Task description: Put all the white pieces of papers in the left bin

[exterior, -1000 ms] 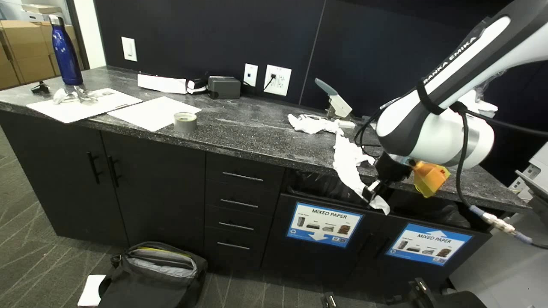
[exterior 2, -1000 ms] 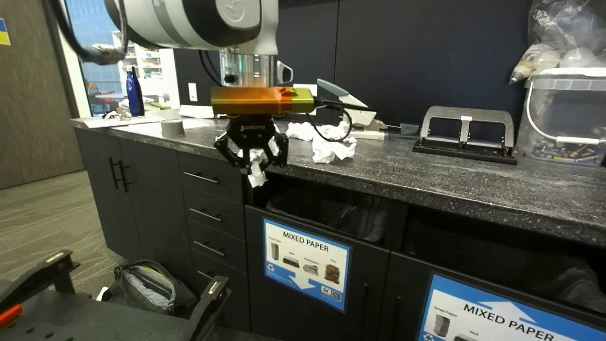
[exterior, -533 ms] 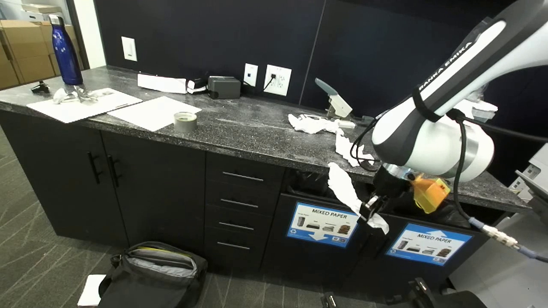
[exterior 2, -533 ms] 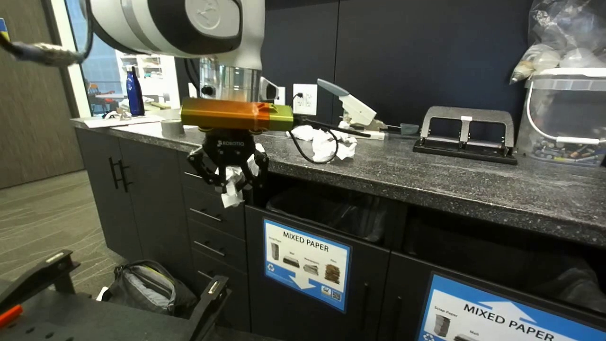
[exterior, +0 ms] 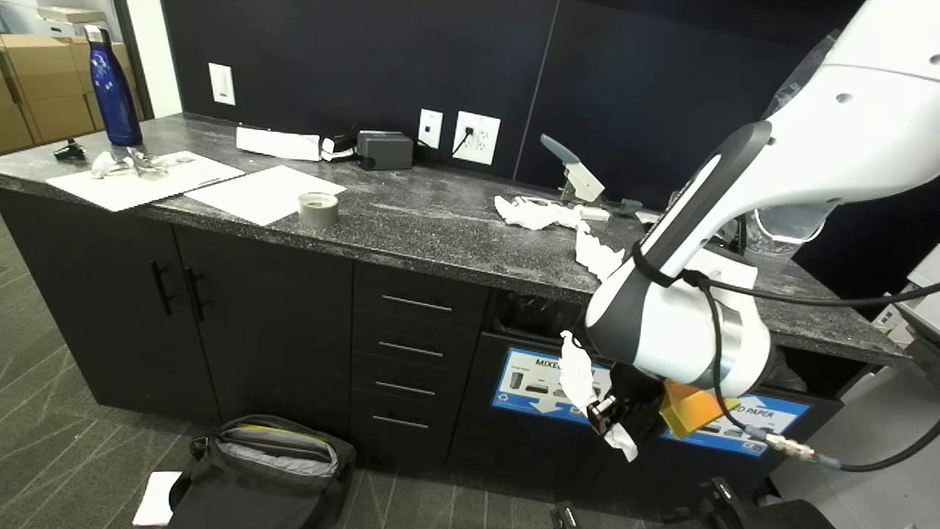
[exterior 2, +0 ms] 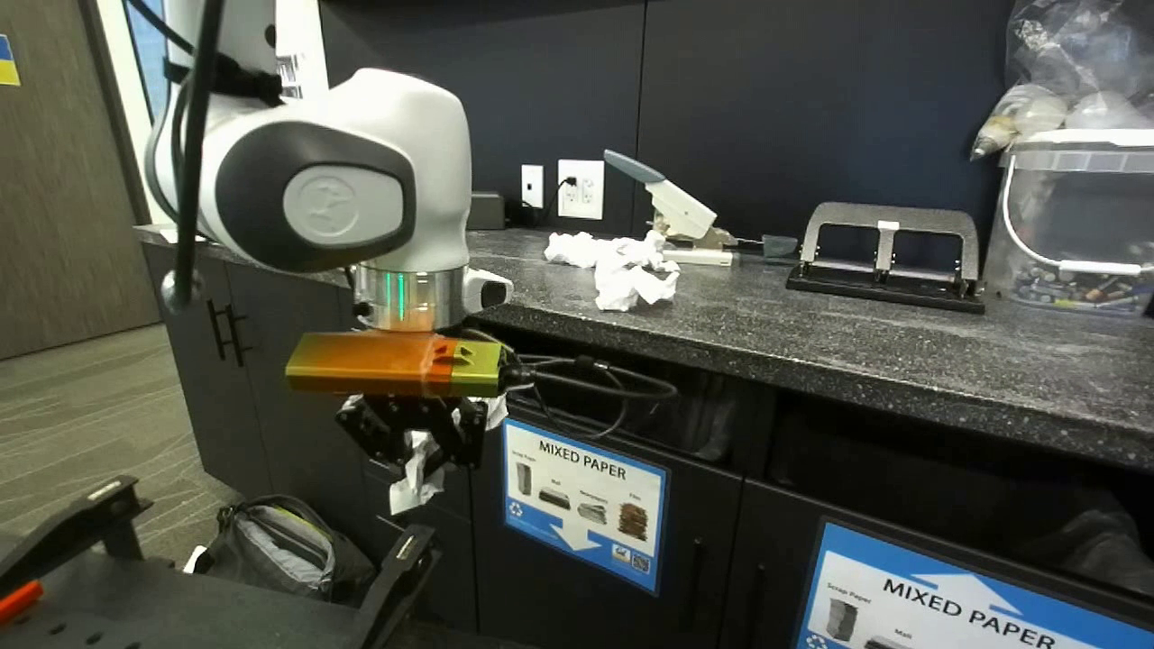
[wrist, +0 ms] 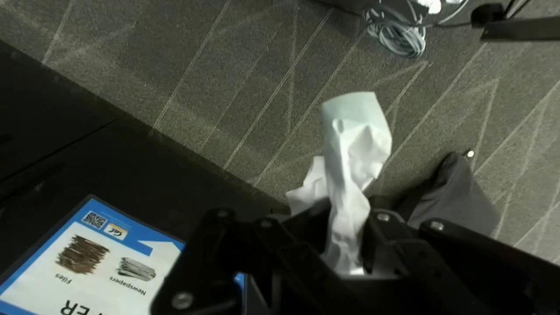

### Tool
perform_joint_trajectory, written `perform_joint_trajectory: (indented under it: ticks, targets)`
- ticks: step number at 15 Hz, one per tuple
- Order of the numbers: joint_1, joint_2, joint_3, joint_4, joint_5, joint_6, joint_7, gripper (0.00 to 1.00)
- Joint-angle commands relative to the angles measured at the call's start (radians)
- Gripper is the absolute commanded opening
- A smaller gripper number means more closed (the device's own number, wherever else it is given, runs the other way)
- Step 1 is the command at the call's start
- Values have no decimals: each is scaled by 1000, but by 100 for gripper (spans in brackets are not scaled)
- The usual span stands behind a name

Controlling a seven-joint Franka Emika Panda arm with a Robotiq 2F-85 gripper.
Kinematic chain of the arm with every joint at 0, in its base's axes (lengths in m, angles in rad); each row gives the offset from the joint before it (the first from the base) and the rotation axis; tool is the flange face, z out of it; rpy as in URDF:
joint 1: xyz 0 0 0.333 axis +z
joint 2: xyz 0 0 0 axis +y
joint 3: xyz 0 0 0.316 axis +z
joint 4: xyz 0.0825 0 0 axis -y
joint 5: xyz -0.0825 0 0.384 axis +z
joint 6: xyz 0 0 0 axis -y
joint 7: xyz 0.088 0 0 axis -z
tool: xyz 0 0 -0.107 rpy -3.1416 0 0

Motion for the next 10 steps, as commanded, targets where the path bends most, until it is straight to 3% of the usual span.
perform_joint_trajectory:
  ticks: [1, 4, 9, 10]
  targets:
    - [-212, 196, 194, 112, 6, 252, 8, 9]
    - [-314, 363, 252, 183, -98, 482, 38, 9]
    - [-307, 583, 173, 325, -190, 621, 17, 9]
    - [-184, 563, 34, 344, -358, 594, 225, 9]
